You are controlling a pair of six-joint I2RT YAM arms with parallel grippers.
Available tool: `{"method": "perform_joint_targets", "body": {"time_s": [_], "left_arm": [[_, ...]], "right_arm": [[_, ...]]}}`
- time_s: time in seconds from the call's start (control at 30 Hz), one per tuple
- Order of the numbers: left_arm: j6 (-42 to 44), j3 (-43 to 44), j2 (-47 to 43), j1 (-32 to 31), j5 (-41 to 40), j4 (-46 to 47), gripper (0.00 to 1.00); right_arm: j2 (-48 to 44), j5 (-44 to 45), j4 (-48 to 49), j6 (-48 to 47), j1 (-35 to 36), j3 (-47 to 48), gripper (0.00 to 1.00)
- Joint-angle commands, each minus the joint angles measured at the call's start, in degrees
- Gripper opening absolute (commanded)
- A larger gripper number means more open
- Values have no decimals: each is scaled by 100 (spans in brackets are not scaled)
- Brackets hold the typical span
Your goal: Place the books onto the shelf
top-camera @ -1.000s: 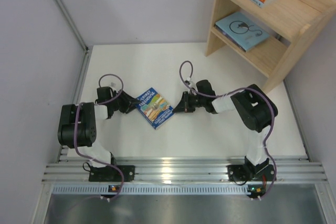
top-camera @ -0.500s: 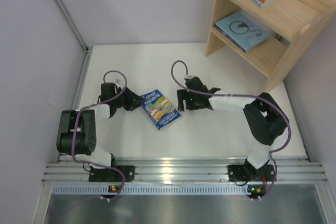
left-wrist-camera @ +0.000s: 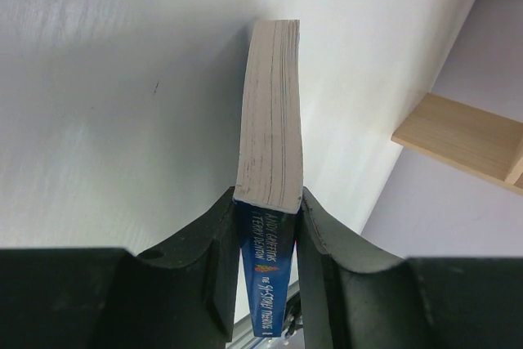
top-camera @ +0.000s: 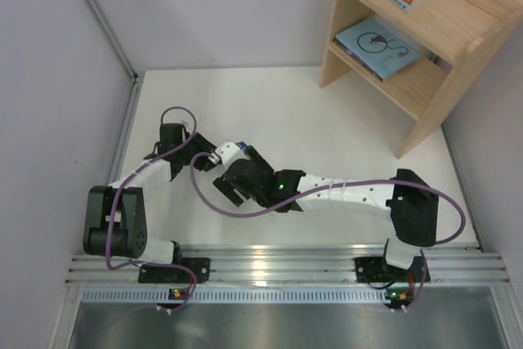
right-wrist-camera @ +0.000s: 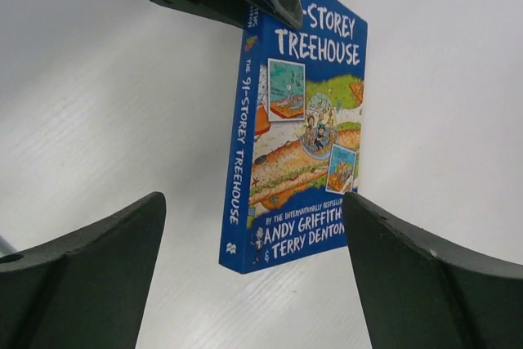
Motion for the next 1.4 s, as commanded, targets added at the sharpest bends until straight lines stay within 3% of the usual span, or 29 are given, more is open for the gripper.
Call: {"method": "perform_joint_targets", "body": {"time_s": [0.0, 0.4, 0.53, 0.77, 0.8, 0.93, 1.03, 1.07, 1.1, 1.2, 1.37], "left_arm": [[-208, 148, -271, -38, 49, -224, 0], [-559, 165, -518, -38, 145, -391, 0], [-735, 200, -649, -47, 189, -461, 0], [-1043, 51, -957, -47, 198, -470, 0], [-1095, 42, -975, -47, 215, -453, 0], [-1201, 33, -1027, -47, 356, -356, 0], [-1192, 77, -1089, -47, 329, -426, 0], [-1192, 86, -1106, -47, 312, -470, 0], [-1210, 78, -1133, -38, 294, -461, 0], [-1254, -1, -1168, -47, 259, -461, 0], [-1316, -133, -1221, -47, 268, -338, 0]], "right_arm": [[376, 816, 80, -957, 433, 330, 88], [1274, 1458, 336, -2338, 539, 506, 60], [1283, 1511, 431, -2558, 531, 480, 42], [1494, 1810, 379, -2936, 487, 656, 31], [1520, 1819, 335, -2954, 487, 717, 20], [1495, 1740, 186, -2945, 426, 735, 0], [1406, 1443, -42, -2779, 346, 779, 3], [1398, 1372, -234, -2613, 329, 840, 10], [1389, 1319, -288, -2533, 285, 866, 26], [1371, 950, -403, -2278, 197, 893, 40], [1406, 782, -412, -2075, 91, 937, 43]]}}
